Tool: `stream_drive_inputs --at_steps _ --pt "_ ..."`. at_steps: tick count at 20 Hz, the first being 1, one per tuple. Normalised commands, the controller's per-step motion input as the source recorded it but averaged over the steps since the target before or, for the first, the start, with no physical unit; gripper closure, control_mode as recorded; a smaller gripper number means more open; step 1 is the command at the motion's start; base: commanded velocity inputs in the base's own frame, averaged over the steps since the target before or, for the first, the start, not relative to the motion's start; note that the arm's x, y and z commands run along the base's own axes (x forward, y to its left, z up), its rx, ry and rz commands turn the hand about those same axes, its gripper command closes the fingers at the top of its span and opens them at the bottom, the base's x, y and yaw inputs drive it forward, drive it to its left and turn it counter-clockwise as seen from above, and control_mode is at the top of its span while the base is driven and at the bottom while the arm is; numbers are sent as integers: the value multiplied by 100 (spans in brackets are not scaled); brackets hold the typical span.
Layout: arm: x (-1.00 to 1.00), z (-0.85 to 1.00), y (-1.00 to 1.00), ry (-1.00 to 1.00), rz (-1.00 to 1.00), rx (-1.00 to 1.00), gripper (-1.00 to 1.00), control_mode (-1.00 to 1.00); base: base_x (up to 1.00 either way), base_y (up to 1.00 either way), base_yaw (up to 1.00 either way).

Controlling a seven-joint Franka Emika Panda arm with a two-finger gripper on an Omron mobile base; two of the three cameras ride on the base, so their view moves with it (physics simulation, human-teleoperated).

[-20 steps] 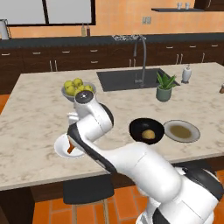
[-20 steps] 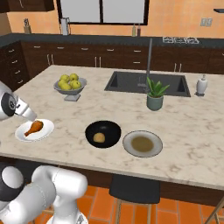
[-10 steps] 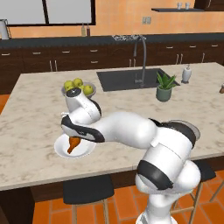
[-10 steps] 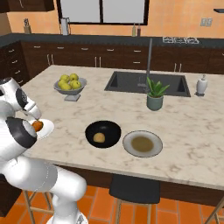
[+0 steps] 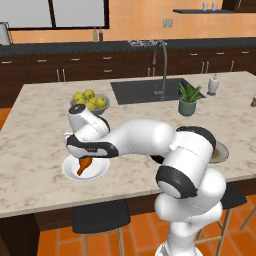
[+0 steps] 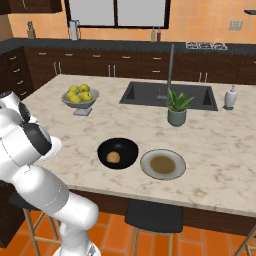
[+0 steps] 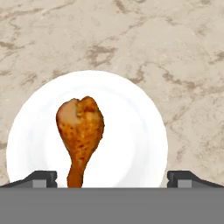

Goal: Pick the chicken drumstick and potato from their plates and place them in the bowl. Then put the bowl in the fridge.

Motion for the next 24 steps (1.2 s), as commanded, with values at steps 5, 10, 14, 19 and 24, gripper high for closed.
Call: stream_drive_inputs --at_steps 5,10,14,19,24 --pt "13 -47 1 0 0 6 -100 -100 0 0 0" --pt "43 -37 1 1 0 2 -100 -100 0 0 0" --pt "49 -15 23 0 0 0 -100 -100 0 0 0" --pt "7 -2 35 1 0 0 -100 -100 0 0 0" --pt "0 -19 8 1 0 0 -100 -100 0 0 0"
